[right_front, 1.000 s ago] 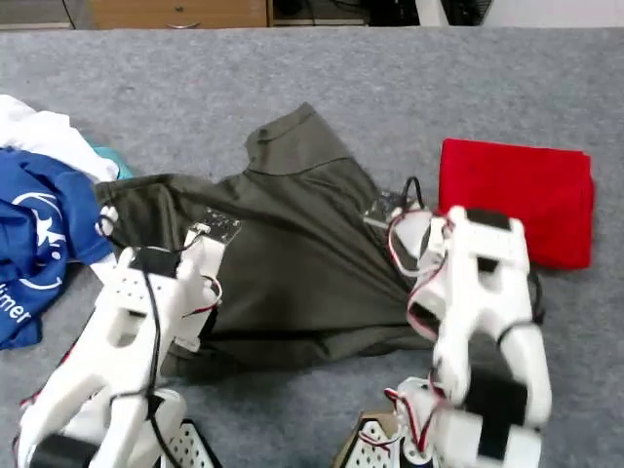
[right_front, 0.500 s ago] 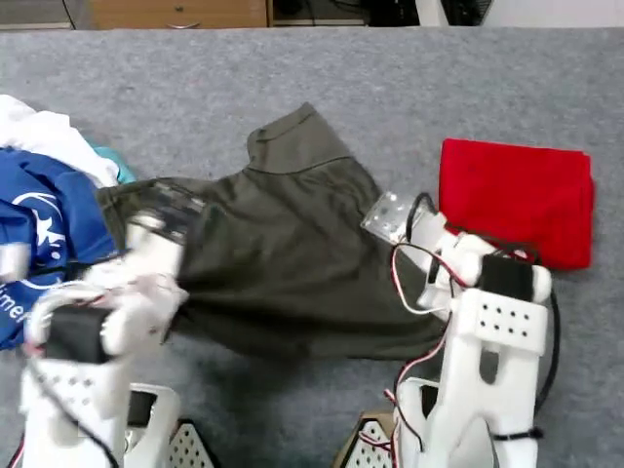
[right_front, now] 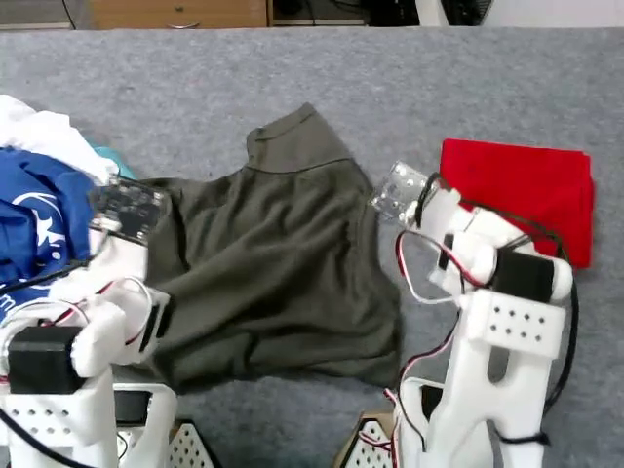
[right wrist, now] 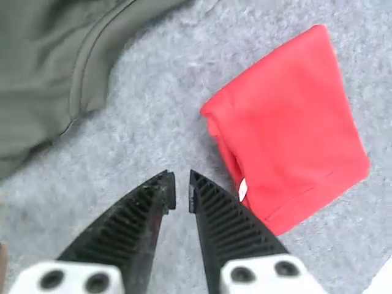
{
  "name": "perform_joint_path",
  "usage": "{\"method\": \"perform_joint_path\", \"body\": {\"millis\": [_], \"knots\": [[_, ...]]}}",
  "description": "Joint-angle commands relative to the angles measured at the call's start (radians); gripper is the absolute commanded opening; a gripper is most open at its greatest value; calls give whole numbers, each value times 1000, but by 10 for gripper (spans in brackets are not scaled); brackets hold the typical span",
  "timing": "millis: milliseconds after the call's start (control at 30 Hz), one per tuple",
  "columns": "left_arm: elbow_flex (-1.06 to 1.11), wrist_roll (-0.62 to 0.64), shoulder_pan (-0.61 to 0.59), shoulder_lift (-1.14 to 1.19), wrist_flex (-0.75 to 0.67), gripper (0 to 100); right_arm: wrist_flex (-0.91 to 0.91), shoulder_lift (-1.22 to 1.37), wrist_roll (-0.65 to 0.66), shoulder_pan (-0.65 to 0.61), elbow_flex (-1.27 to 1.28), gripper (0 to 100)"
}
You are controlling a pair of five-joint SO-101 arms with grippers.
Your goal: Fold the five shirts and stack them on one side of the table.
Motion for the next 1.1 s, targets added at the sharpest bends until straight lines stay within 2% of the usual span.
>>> {"method": "perform_joint_path", "body": {"millis": [0, 233, 367, 533, 667, 833, 1067], "knots": [[-44, 101, 28, -4, 9, 280, -40, 114, -81, -61, -116, 65], [-181, 339, 0, 27, -118, 295, -35, 529, -241, -183, -475, 65], [-250, 439, -170, 171, -181, 289, -34, 762, -293, -216, -707, 65], [-310, 505, -351, 407, -322, 196, -46, 1023, -365, -243, -938, 63], [-310, 519, -364, 595, -451, 186, -133, 1210, -489, -277, -1078, 63], [-347, 617, -344, 829, -578, 186, -285, 1391, -637, -306, -1188, 63], [-491, 735, -348, 1056, -588, 182, -413, 1492, -833, -297, -1230, 63]]}}
